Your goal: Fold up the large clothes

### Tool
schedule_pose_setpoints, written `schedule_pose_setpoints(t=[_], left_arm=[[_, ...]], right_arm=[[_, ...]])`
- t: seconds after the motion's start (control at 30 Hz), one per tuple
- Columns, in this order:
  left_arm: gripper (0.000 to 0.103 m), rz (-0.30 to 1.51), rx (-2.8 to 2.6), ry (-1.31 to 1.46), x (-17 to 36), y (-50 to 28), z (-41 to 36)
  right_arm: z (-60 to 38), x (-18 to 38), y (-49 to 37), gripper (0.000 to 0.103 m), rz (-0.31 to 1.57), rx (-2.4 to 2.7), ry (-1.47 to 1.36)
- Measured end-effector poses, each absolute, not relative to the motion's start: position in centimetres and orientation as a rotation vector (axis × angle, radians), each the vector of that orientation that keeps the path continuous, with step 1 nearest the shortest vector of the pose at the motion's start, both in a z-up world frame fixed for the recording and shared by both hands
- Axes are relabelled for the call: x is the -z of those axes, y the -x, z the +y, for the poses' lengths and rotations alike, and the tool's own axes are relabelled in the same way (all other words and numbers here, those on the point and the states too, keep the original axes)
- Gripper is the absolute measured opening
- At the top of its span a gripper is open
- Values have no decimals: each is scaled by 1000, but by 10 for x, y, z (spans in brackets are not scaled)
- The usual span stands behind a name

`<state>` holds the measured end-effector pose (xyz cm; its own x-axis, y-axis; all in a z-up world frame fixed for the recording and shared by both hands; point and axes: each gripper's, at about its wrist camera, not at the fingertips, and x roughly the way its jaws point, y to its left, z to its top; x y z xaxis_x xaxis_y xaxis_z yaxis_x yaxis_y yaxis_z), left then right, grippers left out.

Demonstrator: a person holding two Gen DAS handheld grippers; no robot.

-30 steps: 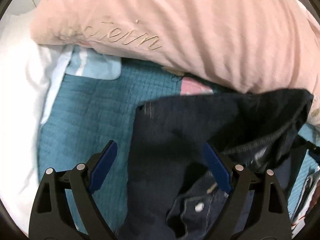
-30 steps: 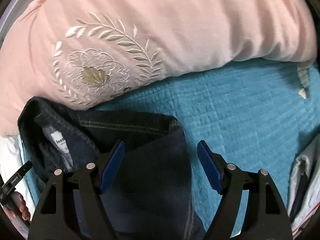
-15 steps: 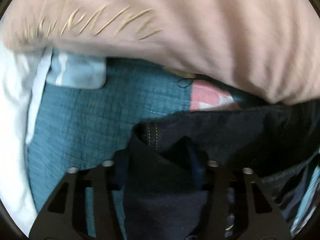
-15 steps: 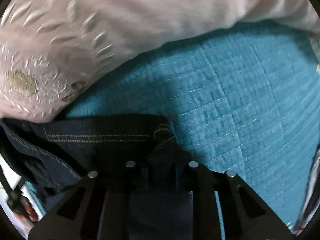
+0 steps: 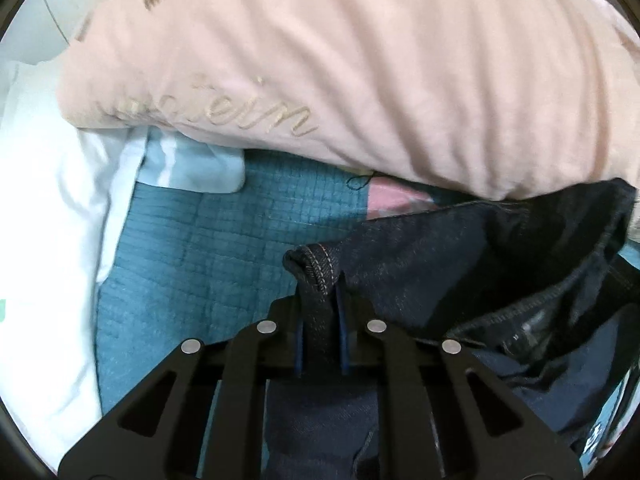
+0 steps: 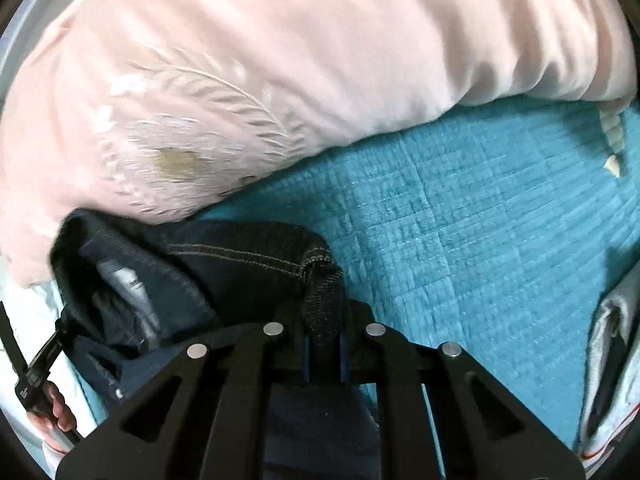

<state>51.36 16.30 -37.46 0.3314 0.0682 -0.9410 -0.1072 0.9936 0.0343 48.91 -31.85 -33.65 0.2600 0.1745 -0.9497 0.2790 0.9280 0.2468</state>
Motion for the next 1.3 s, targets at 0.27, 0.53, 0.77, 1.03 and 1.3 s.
schedule_pose_setpoints(t=[0.27, 0.53, 0.77, 1.03, 1.3], left_arm=[[10, 1177, -82, 30, 318, -470, 145], [10, 1128, -82, 90, 268, -401, 149], [10, 1099, -38, 137, 251, -317, 166], [11, 1140, 16, 165, 278, -214, 189], [11, 1341, -12, 116, 394, -121, 194]], right_arm=[[-324, 291, -442, 8, 1274, 45, -400], [-302, 260, -382, 8, 1223, 26, -389], [-296, 230, -302, 8, 1190, 6, -394], [-296, 258, -202, 9, 1231, -13, -411], [-282, 350, -129, 11, 1356, 61, -394]])
